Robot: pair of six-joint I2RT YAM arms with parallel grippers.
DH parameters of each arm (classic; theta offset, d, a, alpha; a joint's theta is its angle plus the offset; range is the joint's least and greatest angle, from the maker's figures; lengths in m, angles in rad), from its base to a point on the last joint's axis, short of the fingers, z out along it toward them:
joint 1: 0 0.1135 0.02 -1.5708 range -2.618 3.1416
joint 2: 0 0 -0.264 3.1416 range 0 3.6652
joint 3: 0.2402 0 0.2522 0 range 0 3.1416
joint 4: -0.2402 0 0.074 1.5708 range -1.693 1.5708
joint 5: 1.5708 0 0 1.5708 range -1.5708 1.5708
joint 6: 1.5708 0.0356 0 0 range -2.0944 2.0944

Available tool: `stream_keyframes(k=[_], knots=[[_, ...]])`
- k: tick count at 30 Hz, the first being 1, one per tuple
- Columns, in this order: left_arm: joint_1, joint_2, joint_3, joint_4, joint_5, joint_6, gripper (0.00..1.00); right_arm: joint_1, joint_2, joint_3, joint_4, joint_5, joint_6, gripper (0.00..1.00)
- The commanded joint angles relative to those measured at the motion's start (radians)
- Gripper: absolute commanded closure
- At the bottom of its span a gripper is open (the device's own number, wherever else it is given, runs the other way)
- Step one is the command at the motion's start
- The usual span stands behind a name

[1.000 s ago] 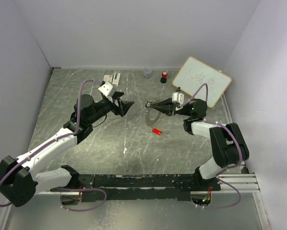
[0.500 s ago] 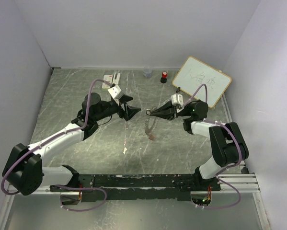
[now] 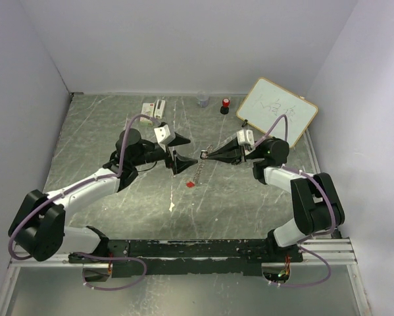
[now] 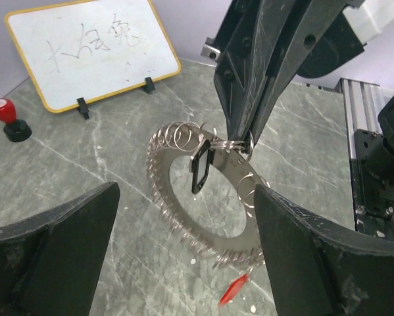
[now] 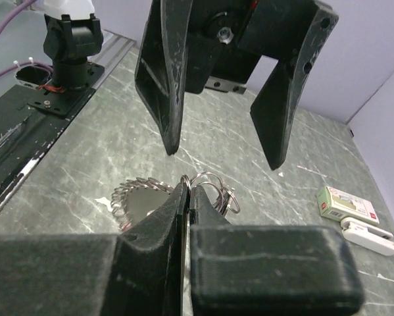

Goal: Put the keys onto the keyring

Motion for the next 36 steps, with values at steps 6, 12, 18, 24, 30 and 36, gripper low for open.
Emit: stream_keyframes(k=[6,12,18,24,30,36], knots=[[0.006,0.09,-0.014,0.181,0.121,0.034,0.07,0.0,-0.039,0.022,0.299,-0.009,0.013,1.0],[0.005,0.14,0.013,0.264,0.173,0.011,0.1,0.001,-0.041,0.016,0.299,-0.01,0.014,1.0],[0.006,0.174,0.022,0.36,0.213,-0.021,0.13,0.002,-0.04,0.015,0.299,-0.01,0.015,1.0],[0.005,0.216,0.059,0.394,0.246,-0.048,0.19,0.002,-0.044,0.012,0.298,-0.01,0.014,1.0],[0.004,0.258,0.1,0.394,0.28,-0.066,0.34,0.002,-0.045,0.012,0.299,-0.009,0.016,1.0],[0.003,0.274,0.108,0.393,0.296,-0.07,0.42,0.002,-0.048,0.015,0.299,-0.009,0.018,1.0]])
